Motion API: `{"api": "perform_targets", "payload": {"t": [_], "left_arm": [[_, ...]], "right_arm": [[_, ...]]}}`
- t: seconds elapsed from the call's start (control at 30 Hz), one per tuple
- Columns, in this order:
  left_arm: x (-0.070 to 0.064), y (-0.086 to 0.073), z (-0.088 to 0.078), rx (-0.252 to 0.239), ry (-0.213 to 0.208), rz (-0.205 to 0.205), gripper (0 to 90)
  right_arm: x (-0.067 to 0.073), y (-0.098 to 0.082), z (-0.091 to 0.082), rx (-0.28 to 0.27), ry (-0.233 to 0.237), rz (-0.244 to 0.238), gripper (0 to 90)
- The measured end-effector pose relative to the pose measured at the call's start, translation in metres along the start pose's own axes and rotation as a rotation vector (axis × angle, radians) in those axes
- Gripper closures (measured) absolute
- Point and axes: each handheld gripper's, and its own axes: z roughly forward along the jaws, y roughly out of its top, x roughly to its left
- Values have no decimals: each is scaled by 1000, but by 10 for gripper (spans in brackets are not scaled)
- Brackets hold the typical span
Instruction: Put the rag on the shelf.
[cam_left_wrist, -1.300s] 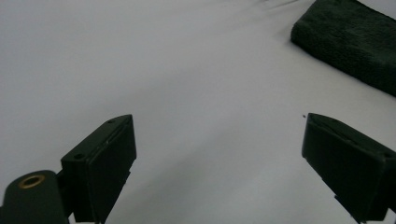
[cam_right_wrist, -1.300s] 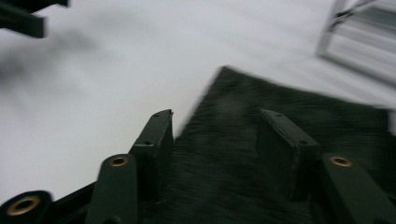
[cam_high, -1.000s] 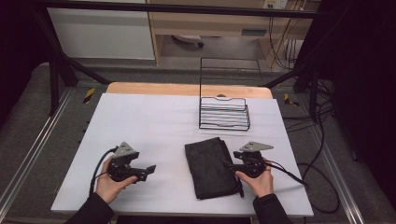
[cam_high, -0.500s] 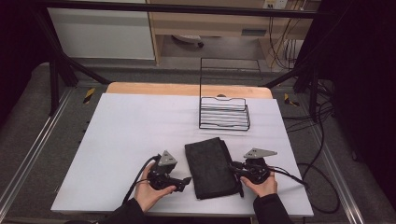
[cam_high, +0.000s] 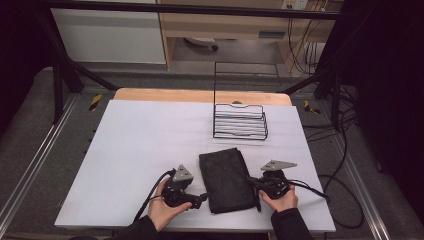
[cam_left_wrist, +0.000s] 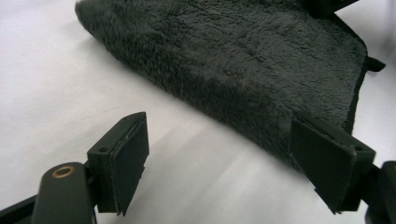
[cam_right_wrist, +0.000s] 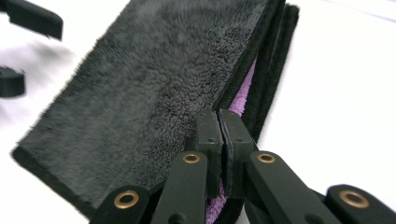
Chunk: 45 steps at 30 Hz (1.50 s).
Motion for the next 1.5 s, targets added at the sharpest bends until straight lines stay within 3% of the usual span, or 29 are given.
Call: {"api": "perform_targets", "payload": {"t": [0.1,0.2,0.23,0.27,0.3,0.37,0.47,0.73,0.77,0.87,0.9,1.0,1.2,1.3,1.4,1.5], "left_arm": [[-5,1,4,7,-14,-3,207],[-12,2,11,15,-22,1,220],[-14,2,13,19,-25,0,239],[-16,2,15,24,-27,1,253],[-18,3,17,25,-32,-5,253],[-20,3,21,22,-31,-22,318],[-27,2,28,33,-59,-51,385],[-36,-3,30,14,-27,-39,490],[-38,-3,30,18,-25,-39,559],[-40,-2,31,35,-34,-43,634],[-39,-1,31,37,-41,-51,724],[-36,1,29,46,-62,-62,812],[-25,3,20,78,-93,-39,835],[-16,3,9,109,-88,-22,838],[-11,1,0,124,-74,-3,837],[-13,-1,2,127,-60,17,823]], "right_arm": [[0,-5,-4,23,-56,-9,883],[-1,-6,-1,34,-55,5,855],[-4,-6,2,24,-57,5,718],[-6,-6,3,7,-56,-5,655],[-6,-6,3,7,-56,-5,655],[-12,-5,3,-33,-41,-1,527],[-15,-5,12,-18,-45,-19,499],[-16,-4,21,10,-19,-5,595],[-15,-4,22,12,-10,17,639],[-14,-4,22,16,-1,32,673],[-14,-4,21,18,4,39,719],[-13,-3,20,19,2,49,767],[-9,-3,17,14,4,69,777],[3,-5,15,17,13,63,766],[13,-10,15,18,33,71,729],[13,-11,18,11,26,40,636]]}}
